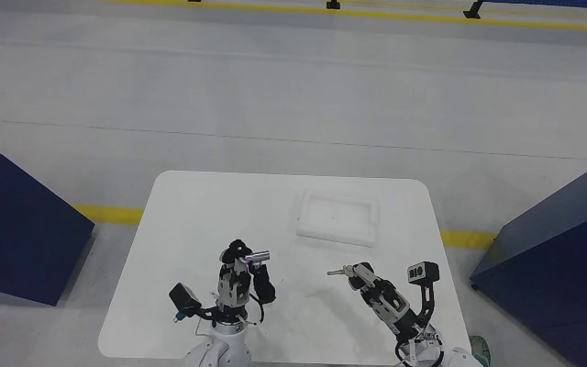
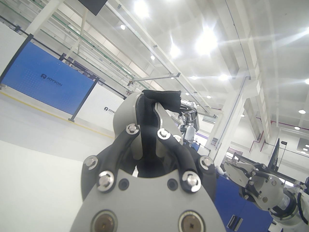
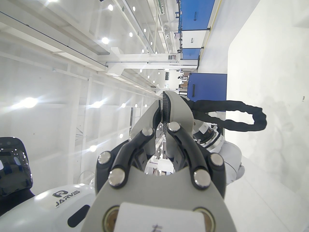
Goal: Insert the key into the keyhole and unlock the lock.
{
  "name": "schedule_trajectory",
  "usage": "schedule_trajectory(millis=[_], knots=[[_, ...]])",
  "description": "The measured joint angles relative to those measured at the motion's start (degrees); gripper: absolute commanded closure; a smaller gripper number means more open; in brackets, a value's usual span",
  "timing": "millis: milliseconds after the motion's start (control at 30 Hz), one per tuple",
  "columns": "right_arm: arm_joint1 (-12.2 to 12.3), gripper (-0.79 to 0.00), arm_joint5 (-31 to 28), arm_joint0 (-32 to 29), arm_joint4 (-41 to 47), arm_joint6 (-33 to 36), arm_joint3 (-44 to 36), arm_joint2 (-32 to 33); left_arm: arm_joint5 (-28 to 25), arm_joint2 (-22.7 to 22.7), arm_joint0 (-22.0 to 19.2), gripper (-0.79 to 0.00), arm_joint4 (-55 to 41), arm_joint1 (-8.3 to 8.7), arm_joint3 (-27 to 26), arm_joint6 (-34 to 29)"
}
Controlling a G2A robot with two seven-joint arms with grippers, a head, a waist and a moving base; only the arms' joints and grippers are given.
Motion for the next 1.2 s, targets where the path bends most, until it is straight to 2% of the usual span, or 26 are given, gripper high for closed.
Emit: schedule_trajectory(millis=[333,767,1000,1200], knots=[[0.00,0.000,0.00,0.00,0.00,0.00,0.00,0.00,2.43,4.29,1.63,0.000,0.72,-2.97,1.05,3.26],[0.00,0.000,0.00,0.00,0.00,0.00,0.00,0.00,3.52,8.58,-1.36,0.000,3.78,-7.19,8.66,6.95],[0.00,0.000,0.00,0.00,0.00,0.00,0.00,0.00,3.69,9.07,-3.52,0.000,1.29,-9.64,11.64,9.01],[0.00,0.000,0.00,0.00,0.00,0.00,0.00,0.00,4.19,9.07,-3.91,0.000,1.26,-9.99,12.32,9.49]])
